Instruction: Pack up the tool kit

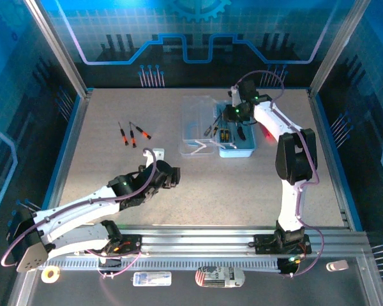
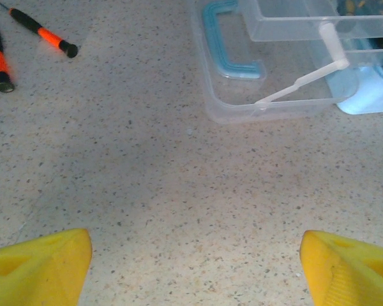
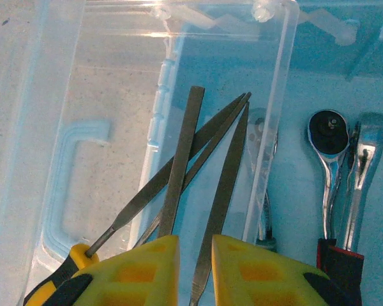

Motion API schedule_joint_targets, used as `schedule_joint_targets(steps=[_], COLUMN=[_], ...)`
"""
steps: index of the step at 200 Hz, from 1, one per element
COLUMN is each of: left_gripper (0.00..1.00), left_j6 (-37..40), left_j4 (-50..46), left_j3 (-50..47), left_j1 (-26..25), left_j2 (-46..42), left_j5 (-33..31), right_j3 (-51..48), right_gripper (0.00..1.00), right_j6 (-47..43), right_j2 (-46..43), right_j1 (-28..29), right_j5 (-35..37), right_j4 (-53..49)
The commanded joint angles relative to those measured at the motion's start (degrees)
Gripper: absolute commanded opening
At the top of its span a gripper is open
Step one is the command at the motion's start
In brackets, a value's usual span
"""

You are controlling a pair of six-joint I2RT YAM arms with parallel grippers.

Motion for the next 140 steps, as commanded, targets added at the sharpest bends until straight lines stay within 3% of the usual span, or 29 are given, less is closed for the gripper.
schedule_joint_targets(steps=[1, 35, 71, 100, 140], left_gripper=[0.86, 0.87, 0.82, 0.68, 0.45], left_j6=[-1.1, -3.9, -6.1, -5.4, -4.7], left_j4=[-2.9, -4.7, -5.5, -5.3, -7.5], left_j3=[3.0, 5.1, 9.8, 15.9, 28.5], left_j1=[2.8, 14.9, 29.9, 38.7, 46.8], left_j2=[-0.5, 0.6, 8.7, 19.5, 34.9], left_j5=[-1.0, 3.7, 11.2, 14.9, 17.0], right_j3=[-3.6, -18.8, -42.0, -53.6, -62.6], right_gripper=[0.24, 0.34, 0.34, 0.29, 0.25], right_j6=[1.8, 5.4, 9.7, 9.9, 7.7], right_j2=[-6.0, -19.7, -32.8, -36.9, -42.3], right_j1=[0.7, 2.9, 7.9, 10.8, 12.5], right_j5=[0.1, -1.6, -1.3, 1.0, 0.8], right_j4=[0.1, 14.5, 35.8, 45.1, 52.3])
